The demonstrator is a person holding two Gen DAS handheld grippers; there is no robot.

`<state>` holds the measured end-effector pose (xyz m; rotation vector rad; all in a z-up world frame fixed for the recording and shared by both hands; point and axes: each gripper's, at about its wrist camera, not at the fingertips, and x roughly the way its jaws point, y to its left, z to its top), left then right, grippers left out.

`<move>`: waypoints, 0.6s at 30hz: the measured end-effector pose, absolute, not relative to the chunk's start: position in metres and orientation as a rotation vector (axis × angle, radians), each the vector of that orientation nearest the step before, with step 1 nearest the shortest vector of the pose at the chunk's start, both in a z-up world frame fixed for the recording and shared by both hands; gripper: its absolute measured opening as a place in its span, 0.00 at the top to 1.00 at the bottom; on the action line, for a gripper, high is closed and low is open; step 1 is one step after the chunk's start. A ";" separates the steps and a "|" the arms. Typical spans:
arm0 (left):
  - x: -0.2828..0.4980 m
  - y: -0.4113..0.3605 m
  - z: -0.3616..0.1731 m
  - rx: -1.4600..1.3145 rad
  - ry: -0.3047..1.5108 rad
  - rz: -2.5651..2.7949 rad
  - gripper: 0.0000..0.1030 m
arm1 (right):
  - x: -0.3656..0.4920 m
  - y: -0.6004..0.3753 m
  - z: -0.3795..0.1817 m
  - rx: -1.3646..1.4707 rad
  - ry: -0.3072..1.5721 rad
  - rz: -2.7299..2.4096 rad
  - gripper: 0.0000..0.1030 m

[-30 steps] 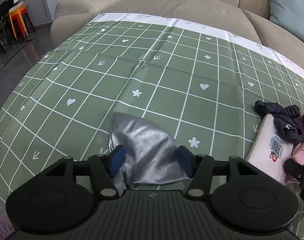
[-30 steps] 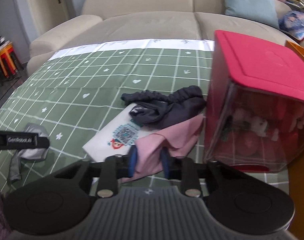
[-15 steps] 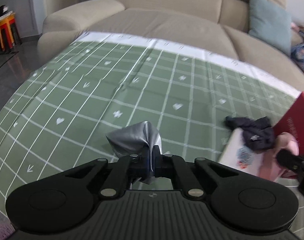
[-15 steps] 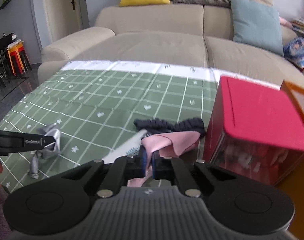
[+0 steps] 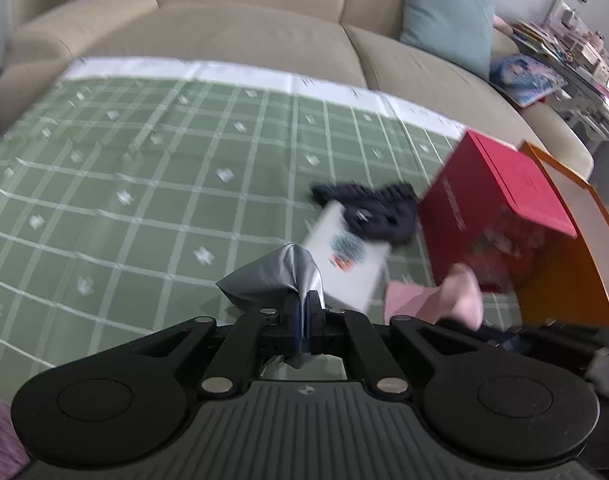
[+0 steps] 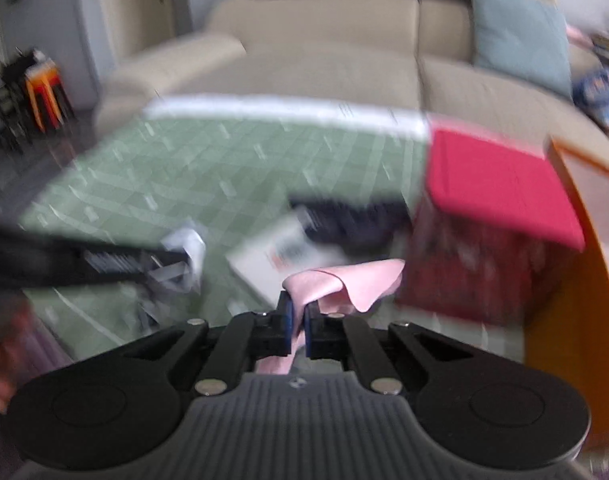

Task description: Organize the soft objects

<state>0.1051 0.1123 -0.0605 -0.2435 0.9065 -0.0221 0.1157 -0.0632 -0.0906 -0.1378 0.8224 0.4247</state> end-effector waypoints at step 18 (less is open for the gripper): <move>0.115 0.091 -0.094 -0.168 0.969 -0.073 0.97 | 0.146 -0.063 -0.144 -0.259 0.824 0.367 0.18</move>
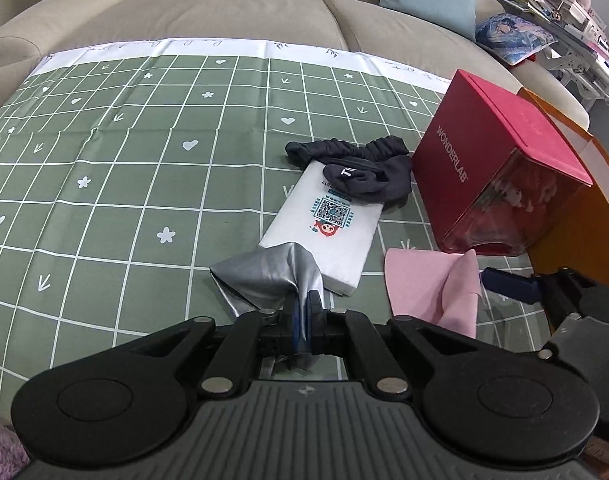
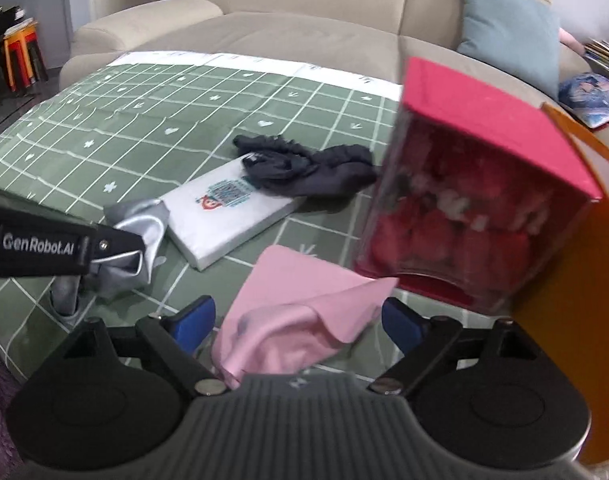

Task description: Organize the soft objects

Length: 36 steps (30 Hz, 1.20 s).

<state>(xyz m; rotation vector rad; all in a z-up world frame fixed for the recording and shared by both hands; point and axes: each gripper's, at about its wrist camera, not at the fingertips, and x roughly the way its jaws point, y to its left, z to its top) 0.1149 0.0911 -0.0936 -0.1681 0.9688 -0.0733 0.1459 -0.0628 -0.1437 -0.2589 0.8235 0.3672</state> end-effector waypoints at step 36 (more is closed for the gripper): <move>0.116 0.084 -0.040 -0.089 0.843 -0.074 0.97 | 0.140 -0.062 -0.063 -0.192 0.634 0.410 0.96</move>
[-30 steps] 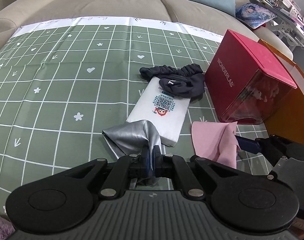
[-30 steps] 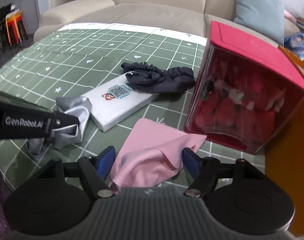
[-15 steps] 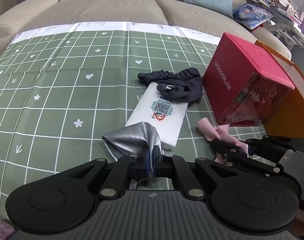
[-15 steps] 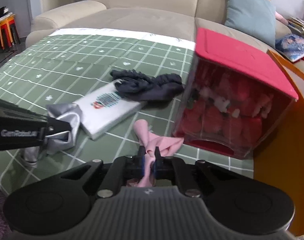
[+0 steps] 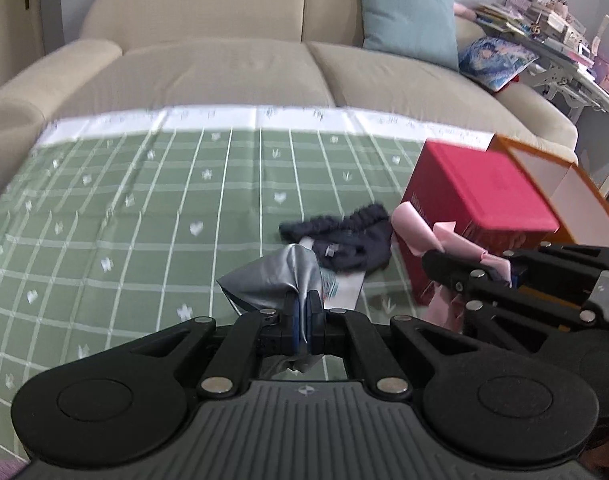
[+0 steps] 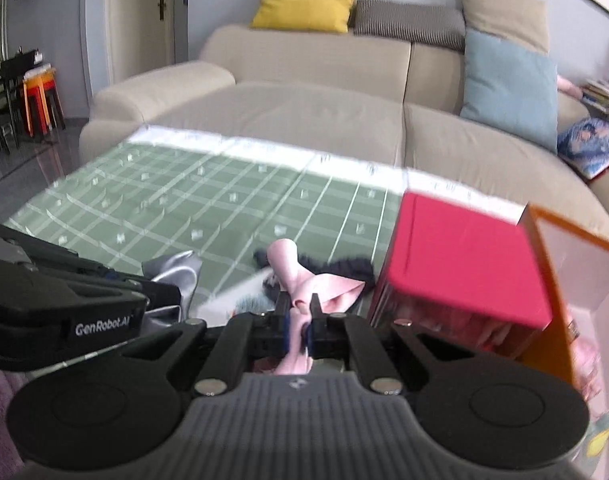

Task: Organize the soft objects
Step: 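Lift and carry the silver fabric and pink cloth over the shoebox with both tools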

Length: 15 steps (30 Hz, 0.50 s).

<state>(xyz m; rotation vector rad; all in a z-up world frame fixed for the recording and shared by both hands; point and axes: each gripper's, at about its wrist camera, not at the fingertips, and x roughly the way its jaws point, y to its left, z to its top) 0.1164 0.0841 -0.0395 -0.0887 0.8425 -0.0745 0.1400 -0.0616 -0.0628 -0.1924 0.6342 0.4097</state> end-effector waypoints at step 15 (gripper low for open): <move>0.128 0.034 0.047 0.038 0.659 -0.183 0.97 | 0.148 -0.128 0.032 -0.098 0.485 0.357 0.96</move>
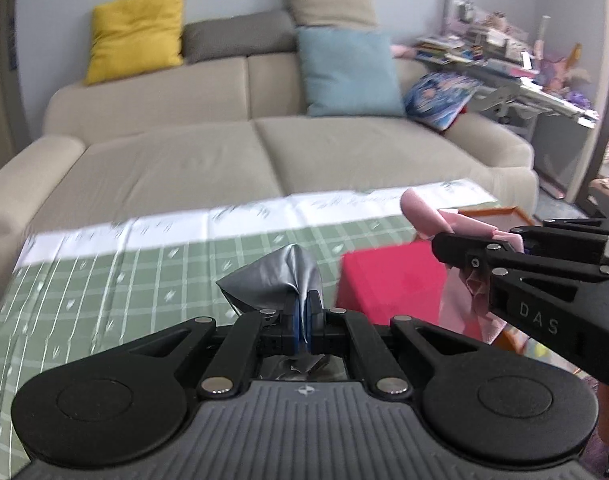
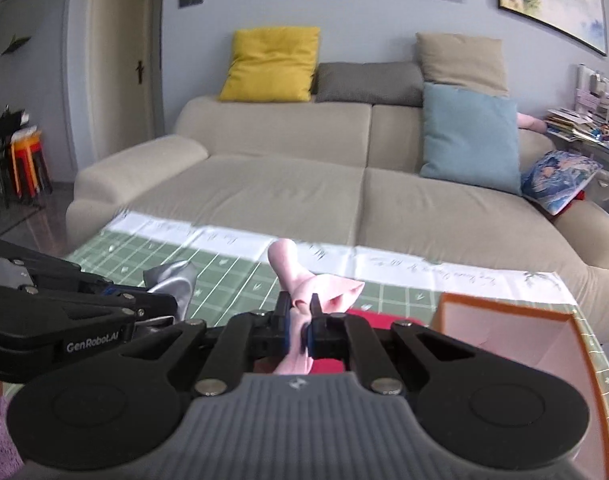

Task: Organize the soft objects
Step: 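Lift and carry the silver fabric and pink cloth over the shoebox with both tools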

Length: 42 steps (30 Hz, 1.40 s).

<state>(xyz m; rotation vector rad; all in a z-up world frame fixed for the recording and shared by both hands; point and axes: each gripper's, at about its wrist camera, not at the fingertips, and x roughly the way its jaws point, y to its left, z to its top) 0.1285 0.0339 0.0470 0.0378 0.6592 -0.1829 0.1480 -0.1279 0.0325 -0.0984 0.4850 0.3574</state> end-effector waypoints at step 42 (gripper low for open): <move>0.227 -0.196 -0.004 0.293 0.791 -0.579 0.97 | 0.198 -0.331 -0.025 -0.084 0.677 0.052 0.96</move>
